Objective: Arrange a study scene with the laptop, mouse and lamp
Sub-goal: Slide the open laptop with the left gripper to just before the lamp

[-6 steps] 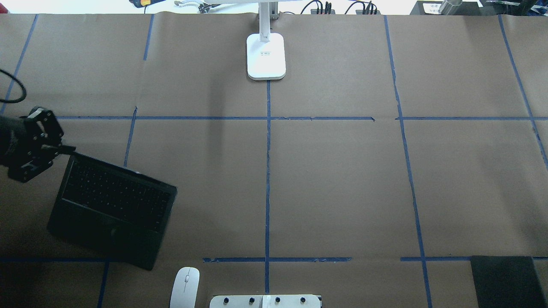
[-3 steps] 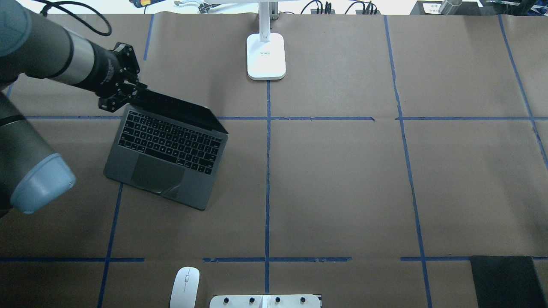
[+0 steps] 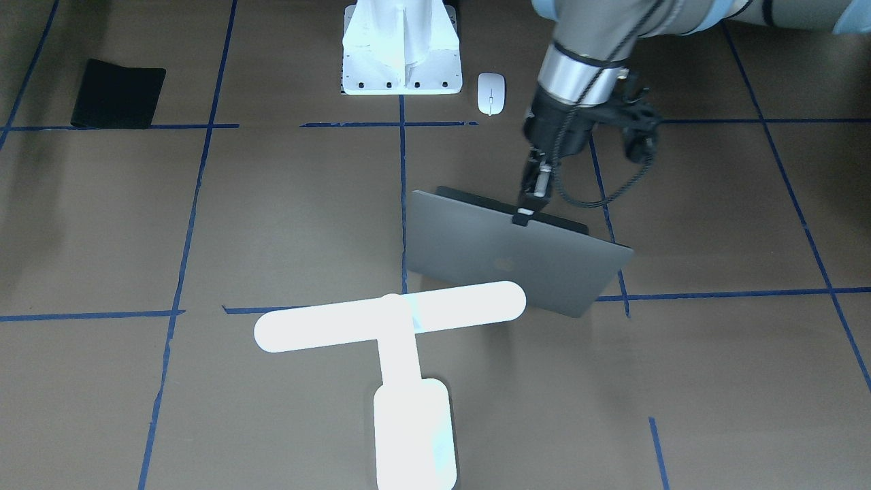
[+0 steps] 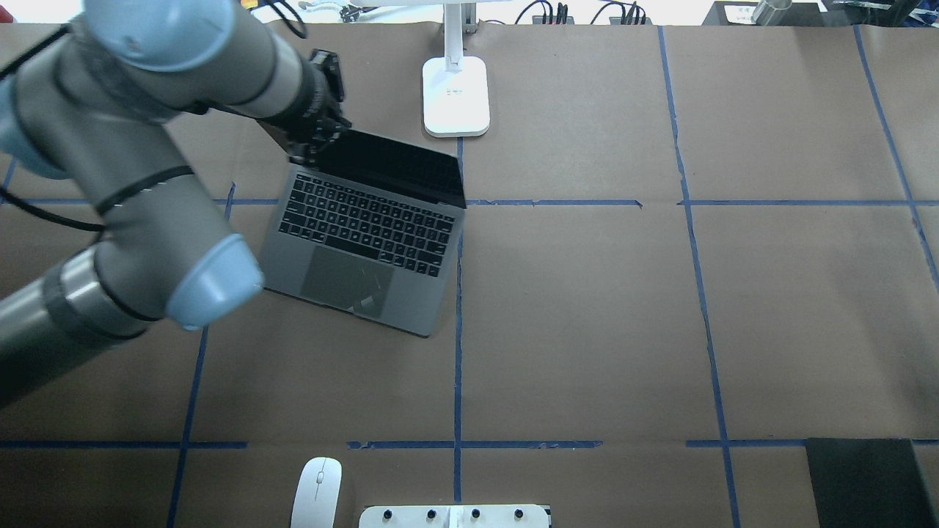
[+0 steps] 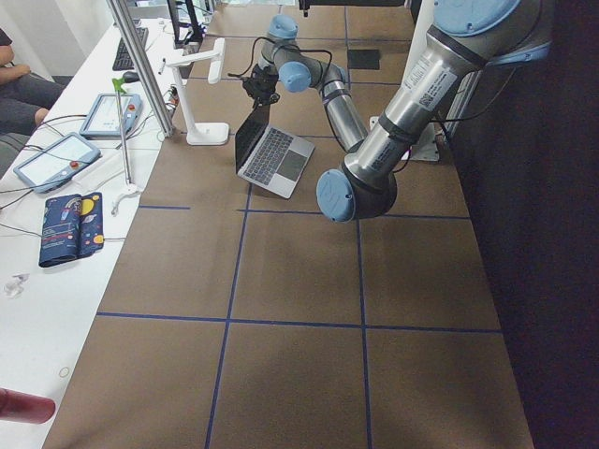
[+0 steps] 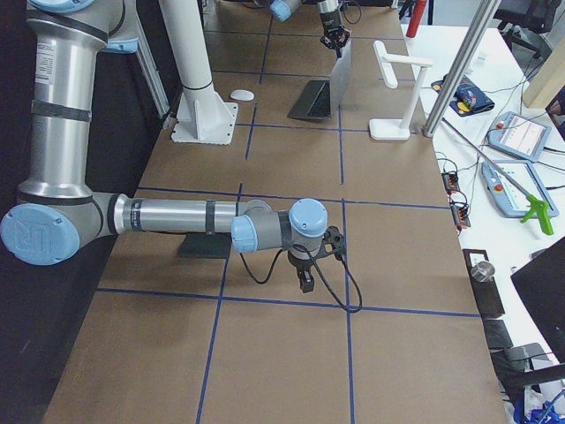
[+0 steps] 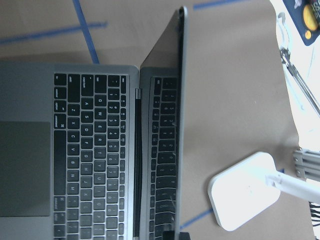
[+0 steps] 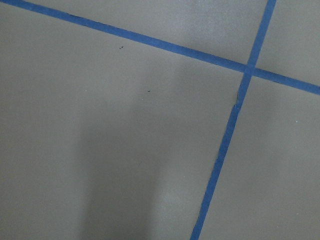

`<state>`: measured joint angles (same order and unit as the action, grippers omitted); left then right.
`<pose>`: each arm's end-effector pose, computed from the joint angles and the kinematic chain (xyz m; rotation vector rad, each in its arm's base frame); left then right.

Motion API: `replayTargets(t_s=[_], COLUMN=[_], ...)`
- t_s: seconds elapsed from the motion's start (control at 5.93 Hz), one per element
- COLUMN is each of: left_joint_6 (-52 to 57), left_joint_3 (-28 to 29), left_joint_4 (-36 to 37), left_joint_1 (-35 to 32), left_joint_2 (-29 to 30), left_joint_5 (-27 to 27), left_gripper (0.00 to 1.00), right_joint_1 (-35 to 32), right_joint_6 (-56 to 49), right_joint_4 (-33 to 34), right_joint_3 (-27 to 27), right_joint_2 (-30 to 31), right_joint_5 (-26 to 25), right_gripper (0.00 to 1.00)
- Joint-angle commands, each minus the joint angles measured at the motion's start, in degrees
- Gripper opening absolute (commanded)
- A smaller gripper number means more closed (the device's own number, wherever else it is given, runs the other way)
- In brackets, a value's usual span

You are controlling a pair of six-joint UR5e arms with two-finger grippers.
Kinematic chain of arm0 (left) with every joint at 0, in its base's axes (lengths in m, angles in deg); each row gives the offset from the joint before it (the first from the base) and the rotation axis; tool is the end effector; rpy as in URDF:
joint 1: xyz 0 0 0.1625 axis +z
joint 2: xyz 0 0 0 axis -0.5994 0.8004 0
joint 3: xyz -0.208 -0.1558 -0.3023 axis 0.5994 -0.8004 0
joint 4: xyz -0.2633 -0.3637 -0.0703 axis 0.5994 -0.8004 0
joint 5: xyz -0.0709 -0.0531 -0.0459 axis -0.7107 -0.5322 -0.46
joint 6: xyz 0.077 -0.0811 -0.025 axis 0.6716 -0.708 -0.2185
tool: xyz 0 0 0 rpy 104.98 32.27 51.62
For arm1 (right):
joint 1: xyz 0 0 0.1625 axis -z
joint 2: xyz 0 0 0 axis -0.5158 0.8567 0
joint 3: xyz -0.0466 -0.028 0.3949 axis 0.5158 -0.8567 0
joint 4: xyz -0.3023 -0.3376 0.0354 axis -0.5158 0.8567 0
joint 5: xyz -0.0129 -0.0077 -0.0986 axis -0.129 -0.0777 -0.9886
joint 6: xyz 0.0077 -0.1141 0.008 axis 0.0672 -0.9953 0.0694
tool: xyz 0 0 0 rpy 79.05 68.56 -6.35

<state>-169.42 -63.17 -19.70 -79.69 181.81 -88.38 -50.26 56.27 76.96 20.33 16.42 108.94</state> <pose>0.4118 -0.5299 0.0742 -0.2945 1.0711 -1.3702 -0.0237 -0.4871 0.6263 0.1107 -0.8152 -0.2830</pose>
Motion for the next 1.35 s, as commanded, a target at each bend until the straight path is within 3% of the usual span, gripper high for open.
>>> replayTargets(t_s=[0.0, 0.34, 1.01, 1.18], left_joint_6=[-9.1, -13.1, -14.3, -13.6], left_joint_3=[11.4, 16.3, 12.1, 11.7], left_joint_4=[0.2, 0.2, 0.3, 0.1], left_joint_1=[3.1, 3.1, 3.1, 3.2], left_joint_2=[11.9, 14.5, 8.8, 8.7], left_joint_5=[6.0, 9.3, 9.3, 9.3], left_gripper=[0.00, 0.00, 0.03, 0.42], right_joint_1=[0.0, 0.0, 0.1, 0.1], right_joint_6=[-0.1, -0.1, 0.0, 0.0], right_joint_4=[-0.1, 0.0, -0.1, -0.1], right_joint_3=[0.0, 0.0, 0.1, 0.1], right_joint_2=[-0.1, -0.1, -0.1, -0.1], right_joint_5=[0.1, 0.0, 0.1, 0.1], right_gripper=[1.00, 1.00, 1.00, 1.00])
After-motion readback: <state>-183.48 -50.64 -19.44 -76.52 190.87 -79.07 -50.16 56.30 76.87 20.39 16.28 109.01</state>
